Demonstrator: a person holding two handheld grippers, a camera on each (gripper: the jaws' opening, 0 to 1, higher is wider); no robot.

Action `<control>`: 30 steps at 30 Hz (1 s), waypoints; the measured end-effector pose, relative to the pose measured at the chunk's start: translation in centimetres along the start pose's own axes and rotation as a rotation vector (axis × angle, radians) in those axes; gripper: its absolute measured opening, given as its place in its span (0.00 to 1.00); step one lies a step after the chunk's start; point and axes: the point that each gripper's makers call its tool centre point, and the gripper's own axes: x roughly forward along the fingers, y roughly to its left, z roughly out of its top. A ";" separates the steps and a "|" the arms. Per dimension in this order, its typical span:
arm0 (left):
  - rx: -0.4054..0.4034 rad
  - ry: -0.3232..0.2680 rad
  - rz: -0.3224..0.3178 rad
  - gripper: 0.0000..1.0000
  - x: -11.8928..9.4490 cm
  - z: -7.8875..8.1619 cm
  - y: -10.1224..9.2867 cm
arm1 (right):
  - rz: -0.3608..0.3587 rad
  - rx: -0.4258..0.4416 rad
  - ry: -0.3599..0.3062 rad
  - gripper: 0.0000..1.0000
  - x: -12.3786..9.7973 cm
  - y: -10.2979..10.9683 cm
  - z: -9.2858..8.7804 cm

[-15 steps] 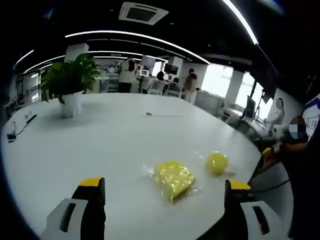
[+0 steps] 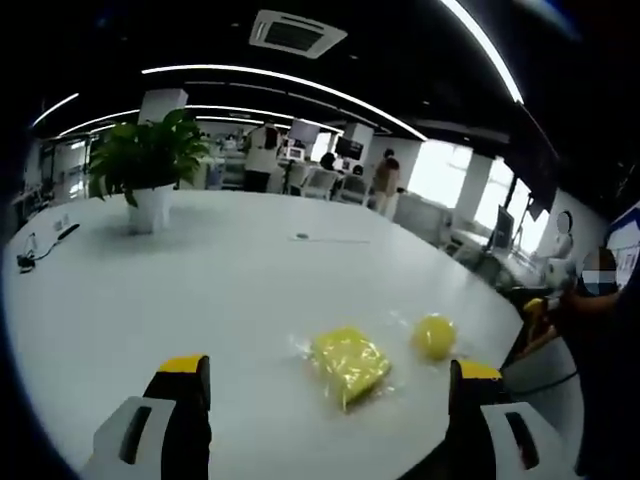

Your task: Compare the silicone blocks by pressing each to a similar depth, holding the contact briefly, and releasing to observe deformation and rebound differences across the visible hardness samples.

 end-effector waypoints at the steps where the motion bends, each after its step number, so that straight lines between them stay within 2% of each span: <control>1: -0.002 0.002 0.001 1.00 0.0 -0.1 0.0 | -0.002 -0.008 -0.003 0.96 0.0 0.0 0.2; 5: -0.001 0.008 0.000 1.00 -0.1 -0.1 0.0 | -0.017 0.010 -0.042 0.96 -0.3 -0.4 1.1; 7: -0.001 0.006 -0.003 1.00 0.0 0.1 -0.2 | -0.018 0.011 -0.041 0.96 -0.5 -0.3 1.1; 10: -0.010 0.016 -0.001 1.00 0.1 0.0 -0.4 | -0.031 -0.044 -0.044 0.96 -1.7 -0.3 1.2; 11: -0.023 0.019 0.012 1.00 0.0 0.3 -0.5 | -0.059 -0.055 -0.082 0.96 -2.5 -0.6 1.7; 12: -0.028 0.004 0.015 1.00 -0.1 0.8 -0.6 | -0.099 -0.011 -0.138 0.96 -3.4 -1.2 1.9; 14: -0.033 -0.023 -0.016 1.00 -0.3 2.2 -1.2 | -0.123 0.058 -0.168 0.96 -3.5 -2.0 0.9; 15: 0.030 -0.055 -0.043 1.00 -0.4 3.2 -1.2 | -0.134 0.080 -0.156 0.96 -3.0 -2.4 0.3; 16: 0.044 -0.066 -0.034 1.00 -0.4 3.4 -0.9 | -0.136 0.107 -0.112 0.96 -2.4 -2.6 -0.3; 17: 0.034 -0.063 -0.007 1.00 -0.5 3.2 0.1 | -0.099 0.074 -0.092 0.96 -1.2 -2.0 0.2; 18: 0.022 -0.047 -0.003 1.00 -0.4 2.9 0.6 | -0.054 0.006 -0.099 0.96 -0.1 -1.1 1.4; 20: 0.038 -0.033 0.000 1.00 -0.3 2.2 1.4 | 0.000 -0.050 -0.020 0.96 1.1 -0.1 1.2; 21: 0.054 -0.032 0.006 1.00 -0.3 2.0 1.8 | 0.027 -0.090 -0.006 0.96 1.6 0.5 1.5; 24: 0.044 -0.012 0.025 1.00 -0.3 1.0 2.7 | 0.031 -0.105 -0.002 0.96 2.1 0.4 2.0; 27: 0.017 -0.030 0.019 1.00 -0.3 1.2 2.6 | 0.030 -0.105 -0.006 0.96 2.2 0.2 1.9; 30: 0.021 -0.015 0.010 1.00 0.1 0.6 2.3 | 0.014 -0.093 -0.001 0.96 2.2 -0.3 1.3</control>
